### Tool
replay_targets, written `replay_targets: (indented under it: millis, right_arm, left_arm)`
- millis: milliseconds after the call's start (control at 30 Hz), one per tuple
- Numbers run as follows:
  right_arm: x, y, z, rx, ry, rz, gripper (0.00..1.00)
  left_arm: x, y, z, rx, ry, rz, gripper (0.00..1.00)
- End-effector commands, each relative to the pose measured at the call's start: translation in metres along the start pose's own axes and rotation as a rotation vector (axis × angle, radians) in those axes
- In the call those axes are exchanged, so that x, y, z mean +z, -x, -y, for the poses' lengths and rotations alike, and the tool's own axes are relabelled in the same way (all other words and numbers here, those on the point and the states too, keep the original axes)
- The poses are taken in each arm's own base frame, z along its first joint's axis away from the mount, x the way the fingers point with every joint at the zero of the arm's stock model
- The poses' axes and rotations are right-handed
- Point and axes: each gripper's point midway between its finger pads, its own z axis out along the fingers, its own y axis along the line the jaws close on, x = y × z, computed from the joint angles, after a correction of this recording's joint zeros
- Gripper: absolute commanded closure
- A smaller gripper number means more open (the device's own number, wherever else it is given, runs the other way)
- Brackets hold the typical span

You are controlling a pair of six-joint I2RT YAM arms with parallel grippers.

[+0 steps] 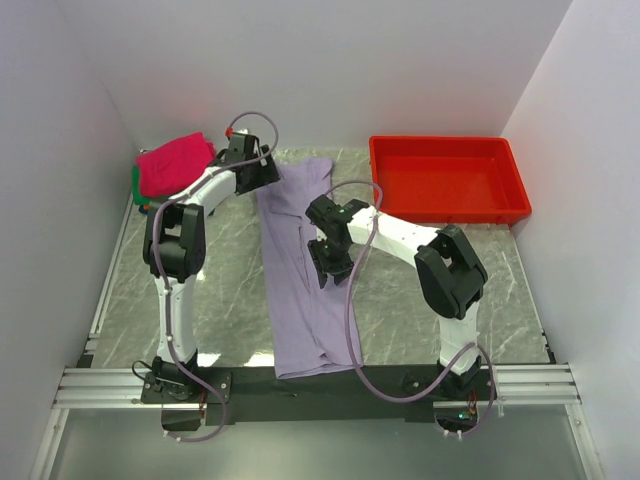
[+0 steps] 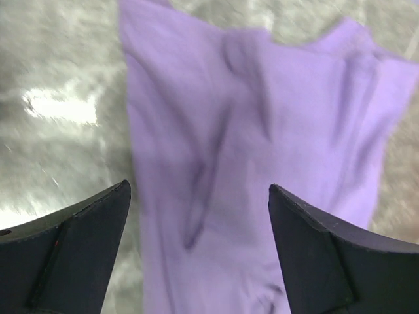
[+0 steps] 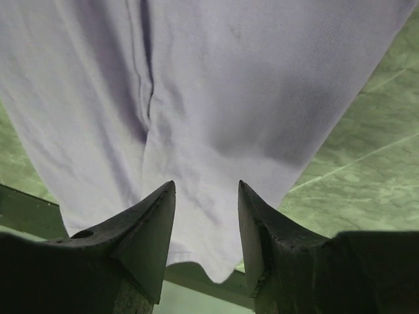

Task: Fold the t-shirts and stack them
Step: Fold the tshirt

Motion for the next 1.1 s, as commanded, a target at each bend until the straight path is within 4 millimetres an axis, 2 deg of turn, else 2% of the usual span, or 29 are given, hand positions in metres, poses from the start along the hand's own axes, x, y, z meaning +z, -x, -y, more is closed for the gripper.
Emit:
replay_targets:
  millis: [0,133,267,300,567,700,867,1067]
  right_arm:
    - [-0.009,0.012,-0.009,0.024,0.041,0.098,0.5]
    - [0.002,0.014,-0.007,0.046,0.036,0.109,0.5]
    - [0.012,0.015,-0.006,0.049,0.03,0.107,0.5]
    - [0.014,0.015,-0.006,0.05,0.031,0.105,0.5]
    - [0.036,0.02,0.0,0.073,0.013,0.067,0.5]
    - [0.043,0.023,0.007,0.103,0.016,0.045,0.5]
    - [0.049,0.029,0.011,0.117,0.024,0.028,0.5]
    - [0.049,0.052,0.015,0.141,0.037,0.038,0.5]
  left_arm:
    - [-0.023,-0.008,0.033,0.046,-0.079,0.001,0.08]
    - [-0.018,-0.035,0.048,0.059,-0.119,-0.067,0.09]
    - [-0.012,-0.05,0.06,0.06,-0.145,-0.115,0.09]
    - [-0.006,-0.059,0.059,0.061,-0.143,-0.137,0.09]
    - [0.021,-0.085,0.05,0.058,-0.12,-0.219,0.08]
    - [0.033,-0.091,0.048,0.059,-0.116,-0.24,0.09]
    - [0.044,-0.089,0.045,0.045,-0.111,-0.243,0.08]
    - [0.06,-0.076,0.039,0.02,-0.123,-0.237,0.08]
